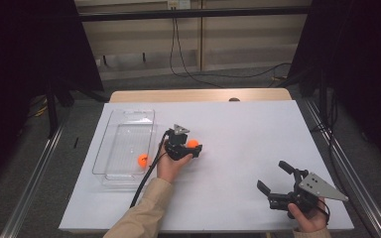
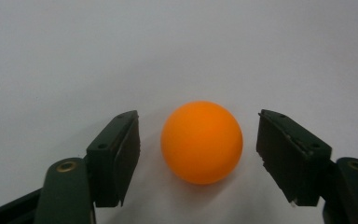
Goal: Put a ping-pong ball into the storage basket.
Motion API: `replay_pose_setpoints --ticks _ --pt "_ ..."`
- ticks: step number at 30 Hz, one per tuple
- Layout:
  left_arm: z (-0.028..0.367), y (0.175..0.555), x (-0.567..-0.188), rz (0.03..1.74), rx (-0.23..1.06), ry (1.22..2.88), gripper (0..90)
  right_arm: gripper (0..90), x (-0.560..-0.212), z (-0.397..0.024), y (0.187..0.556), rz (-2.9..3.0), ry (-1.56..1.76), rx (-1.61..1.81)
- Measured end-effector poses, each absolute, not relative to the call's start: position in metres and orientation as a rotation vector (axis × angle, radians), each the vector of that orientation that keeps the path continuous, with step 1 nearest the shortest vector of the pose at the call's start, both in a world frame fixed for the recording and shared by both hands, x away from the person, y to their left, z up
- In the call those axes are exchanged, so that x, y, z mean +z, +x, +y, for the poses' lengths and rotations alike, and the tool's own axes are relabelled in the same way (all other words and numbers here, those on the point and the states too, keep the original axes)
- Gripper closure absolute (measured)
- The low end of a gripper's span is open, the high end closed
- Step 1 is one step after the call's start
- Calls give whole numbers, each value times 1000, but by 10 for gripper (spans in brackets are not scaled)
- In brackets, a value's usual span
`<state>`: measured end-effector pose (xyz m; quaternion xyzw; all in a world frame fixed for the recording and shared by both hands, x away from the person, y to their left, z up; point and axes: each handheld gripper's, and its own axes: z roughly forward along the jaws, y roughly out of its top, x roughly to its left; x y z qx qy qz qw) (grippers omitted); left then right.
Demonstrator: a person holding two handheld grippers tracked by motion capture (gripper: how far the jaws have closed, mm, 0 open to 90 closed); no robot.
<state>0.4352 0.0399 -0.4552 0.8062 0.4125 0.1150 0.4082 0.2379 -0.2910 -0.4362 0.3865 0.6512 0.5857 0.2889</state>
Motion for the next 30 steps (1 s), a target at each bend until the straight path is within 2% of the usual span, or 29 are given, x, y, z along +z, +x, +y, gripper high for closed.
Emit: replay_pose_setpoints --ticks 7,30 --pt "39 435 -456 1028 292 2037 380 15 -436 -291 238 1737 1031 1563" --pt "38 436 -459 1040 287 2041 465 15 -436 -291 238 1735 1033 1565"
